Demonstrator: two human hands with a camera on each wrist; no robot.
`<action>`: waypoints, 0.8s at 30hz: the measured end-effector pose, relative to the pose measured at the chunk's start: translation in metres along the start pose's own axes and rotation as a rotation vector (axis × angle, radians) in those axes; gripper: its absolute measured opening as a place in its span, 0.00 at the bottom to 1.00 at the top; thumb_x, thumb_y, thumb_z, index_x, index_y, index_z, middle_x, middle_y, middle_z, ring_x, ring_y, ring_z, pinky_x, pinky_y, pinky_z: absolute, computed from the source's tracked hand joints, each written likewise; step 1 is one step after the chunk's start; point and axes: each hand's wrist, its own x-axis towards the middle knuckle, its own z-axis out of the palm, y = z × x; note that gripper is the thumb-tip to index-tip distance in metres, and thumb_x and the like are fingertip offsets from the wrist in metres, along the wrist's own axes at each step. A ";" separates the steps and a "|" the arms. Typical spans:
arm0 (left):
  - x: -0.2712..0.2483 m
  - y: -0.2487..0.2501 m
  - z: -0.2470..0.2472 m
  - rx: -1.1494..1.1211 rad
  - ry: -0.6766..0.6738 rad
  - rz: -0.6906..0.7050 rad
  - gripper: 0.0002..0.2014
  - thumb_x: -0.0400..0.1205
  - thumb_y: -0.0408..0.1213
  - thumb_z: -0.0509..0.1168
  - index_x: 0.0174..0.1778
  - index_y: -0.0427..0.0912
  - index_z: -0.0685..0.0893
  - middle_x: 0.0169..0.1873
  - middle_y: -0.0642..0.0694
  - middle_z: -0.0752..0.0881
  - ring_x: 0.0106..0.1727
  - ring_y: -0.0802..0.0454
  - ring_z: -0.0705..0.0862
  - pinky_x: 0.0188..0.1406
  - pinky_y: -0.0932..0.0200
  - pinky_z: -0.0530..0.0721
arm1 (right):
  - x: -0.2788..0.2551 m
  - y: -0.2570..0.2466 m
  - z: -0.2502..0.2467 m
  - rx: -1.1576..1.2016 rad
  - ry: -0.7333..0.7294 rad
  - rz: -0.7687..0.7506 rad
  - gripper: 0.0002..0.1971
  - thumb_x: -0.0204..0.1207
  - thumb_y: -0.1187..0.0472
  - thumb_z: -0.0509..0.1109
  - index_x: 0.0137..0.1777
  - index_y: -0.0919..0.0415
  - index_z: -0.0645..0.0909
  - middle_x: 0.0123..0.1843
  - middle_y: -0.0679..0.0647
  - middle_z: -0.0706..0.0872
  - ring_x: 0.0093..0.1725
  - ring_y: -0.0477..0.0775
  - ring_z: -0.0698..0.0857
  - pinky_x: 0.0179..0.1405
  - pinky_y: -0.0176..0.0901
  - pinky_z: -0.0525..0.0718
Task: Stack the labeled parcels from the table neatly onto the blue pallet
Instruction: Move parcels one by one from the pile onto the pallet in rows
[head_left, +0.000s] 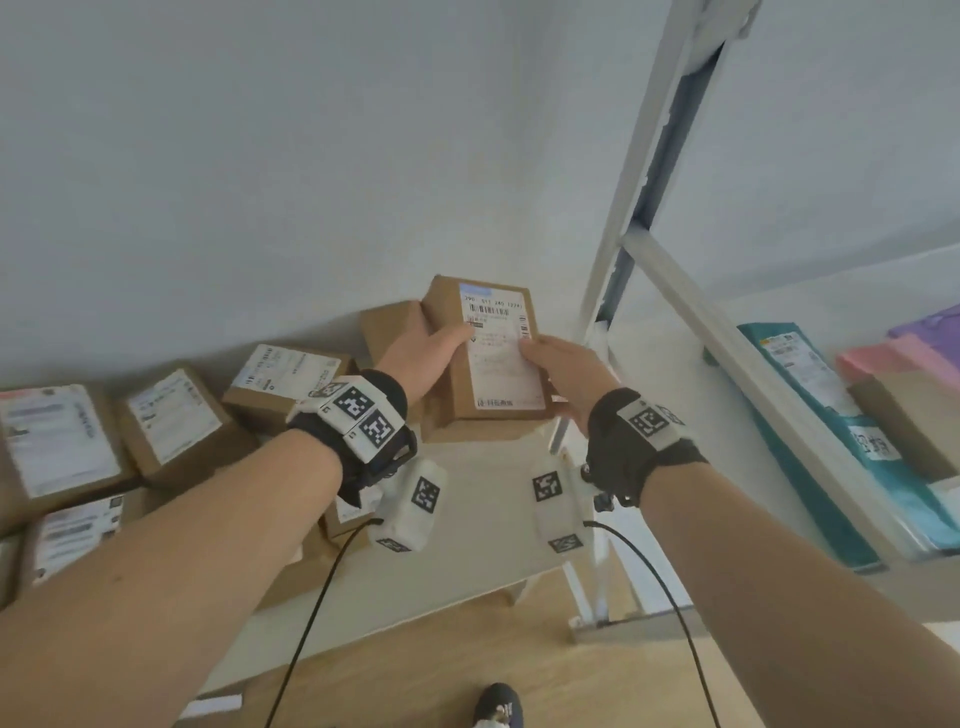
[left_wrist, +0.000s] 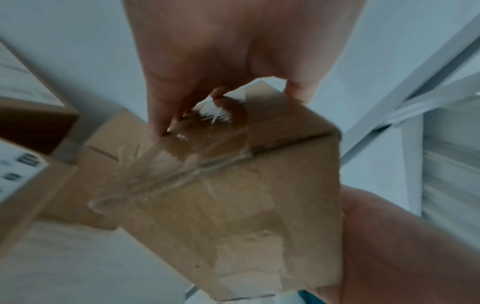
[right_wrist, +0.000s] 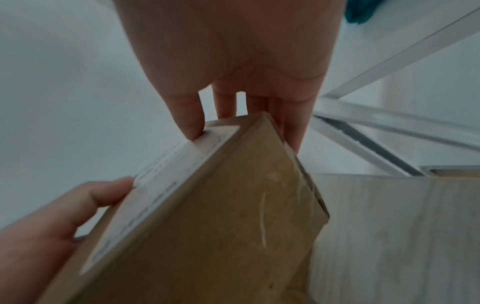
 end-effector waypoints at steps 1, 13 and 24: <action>-0.004 -0.002 -0.010 -0.012 0.020 -0.001 0.33 0.79 0.48 0.65 0.77 0.46 0.59 0.60 0.47 0.83 0.55 0.48 0.84 0.61 0.45 0.82 | -0.001 -0.005 0.010 -0.006 -0.013 -0.016 0.14 0.81 0.55 0.64 0.64 0.53 0.81 0.52 0.51 0.87 0.53 0.54 0.85 0.55 0.53 0.86; -0.096 -0.056 -0.174 -0.100 0.352 0.038 0.39 0.73 0.54 0.70 0.78 0.52 0.61 0.61 0.44 0.85 0.53 0.45 0.88 0.56 0.43 0.86 | -0.052 -0.045 0.183 -0.098 -0.237 -0.191 0.14 0.79 0.57 0.68 0.64 0.56 0.82 0.56 0.53 0.89 0.51 0.51 0.88 0.44 0.46 0.89; -0.249 -0.166 -0.346 -0.188 0.524 0.035 0.18 0.80 0.48 0.66 0.63 0.53 0.69 0.56 0.50 0.85 0.50 0.51 0.87 0.54 0.49 0.85 | -0.168 -0.024 0.402 -0.175 -0.408 -0.228 0.13 0.79 0.58 0.68 0.64 0.54 0.81 0.46 0.47 0.88 0.42 0.44 0.87 0.32 0.36 0.83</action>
